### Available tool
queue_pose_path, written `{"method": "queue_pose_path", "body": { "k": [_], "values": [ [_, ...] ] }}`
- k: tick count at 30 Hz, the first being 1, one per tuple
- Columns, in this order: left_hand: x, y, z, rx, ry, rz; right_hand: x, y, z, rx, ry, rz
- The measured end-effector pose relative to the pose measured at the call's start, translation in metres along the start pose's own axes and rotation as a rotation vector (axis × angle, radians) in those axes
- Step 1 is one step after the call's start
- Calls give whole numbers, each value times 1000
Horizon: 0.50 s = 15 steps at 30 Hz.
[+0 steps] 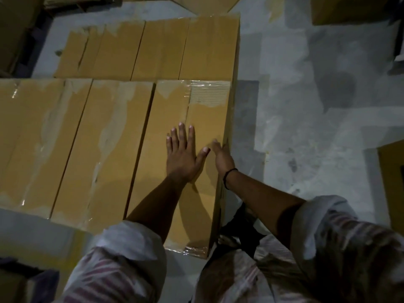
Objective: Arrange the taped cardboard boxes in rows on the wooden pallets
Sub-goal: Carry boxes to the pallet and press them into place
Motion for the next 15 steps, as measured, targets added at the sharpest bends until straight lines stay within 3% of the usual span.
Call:
{"method": "queue_pose_path", "body": {
  "k": [3, 7, 15],
  "values": [
    [-8, -16, 4, 18, -34, -53, 2, -13, -2, 59, 2, -3],
    [-23, -57, 13, 5, -17, 4, 1, -39, -14, 118, -1, -36],
    [-44, -143, 28, -4, 0, 37, -53, -118, -26, 220, 22, -11]
  ]
}}
Point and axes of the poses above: each hand's wrist, its own y-axis towards the middle knuckle, its own z-axis out of the palm, x = y × z, the point moved 3 cm from there along y, towards the middle knuckle, and after that the axes turned 2 degrees about -x, right-handed, at the moved point
